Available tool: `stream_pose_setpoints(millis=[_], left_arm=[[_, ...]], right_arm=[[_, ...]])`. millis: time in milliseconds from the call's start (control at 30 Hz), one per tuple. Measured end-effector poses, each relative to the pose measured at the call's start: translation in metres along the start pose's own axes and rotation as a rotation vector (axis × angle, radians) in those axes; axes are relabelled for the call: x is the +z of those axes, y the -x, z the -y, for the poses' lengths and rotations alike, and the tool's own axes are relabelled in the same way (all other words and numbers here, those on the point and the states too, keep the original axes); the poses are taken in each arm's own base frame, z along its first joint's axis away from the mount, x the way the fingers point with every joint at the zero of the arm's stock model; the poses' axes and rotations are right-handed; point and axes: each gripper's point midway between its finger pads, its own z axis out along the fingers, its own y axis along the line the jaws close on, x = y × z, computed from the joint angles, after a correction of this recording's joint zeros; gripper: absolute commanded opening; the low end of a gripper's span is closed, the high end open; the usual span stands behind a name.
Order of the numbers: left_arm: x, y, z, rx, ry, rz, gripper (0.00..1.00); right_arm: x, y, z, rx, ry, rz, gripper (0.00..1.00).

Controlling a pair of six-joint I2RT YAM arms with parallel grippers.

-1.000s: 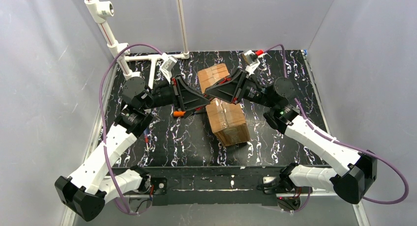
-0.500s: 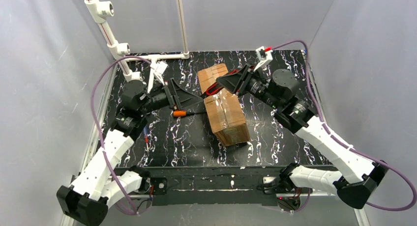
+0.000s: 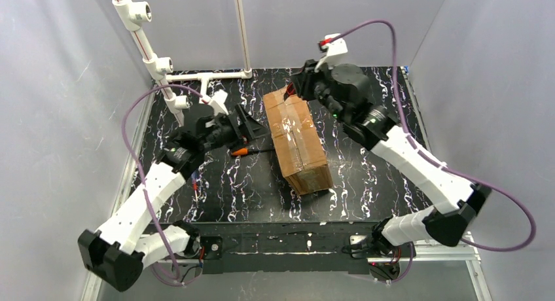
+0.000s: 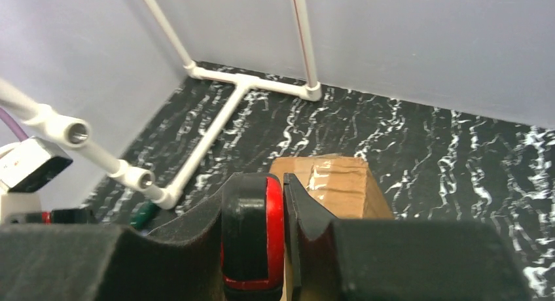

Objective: Unpack the express box
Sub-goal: Cut the express box at the center of the board.

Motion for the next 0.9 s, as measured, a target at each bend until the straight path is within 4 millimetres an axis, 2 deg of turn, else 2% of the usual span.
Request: stream_pose_setpoints(millis=[100,200,267,367,533,667,767,900], left_arm=[[0.026,-0.016,-0.011,-0.026,0.063,-0.049,0.78],[0.049,-0.028,-0.025,-0.042,0.123,-0.082,0.77],[0.060,-0.031,-0.033,-0.044,0.161,-0.078,0.78],[0.069,-0.025,-0.041,-0.040,0.193,-0.040,0.76],[0.086,-0.014,-0.036,-0.040,0.141,0.014,0.66],[0.105,-0.018,-0.039,-0.058,0.113,-0.009,0.60],[0.116,-0.024,-0.045,-0.068,0.114,-0.039,0.52],[0.118,-0.024,-0.041,-0.063,0.091,-0.041,0.49]], right_arm=[[0.020,-0.016,-0.003,-0.095,-0.043,-0.029,0.01],[0.028,-0.032,-0.003,-0.172,-0.071,-0.065,0.01],[0.034,-0.034,-0.005,-0.205,-0.073,-0.073,0.01],[0.041,-0.035,-0.005,-0.242,-0.071,-0.073,0.01],[0.045,-0.035,-0.005,-0.269,-0.070,-0.070,0.01],[0.049,-0.035,-0.006,-0.276,-0.070,-0.068,0.01],[0.050,-0.035,-0.006,-0.277,-0.073,-0.067,0.01],[0.053,-0.033,-0.002,-0.290,-0.094,-0.063,0.01]])
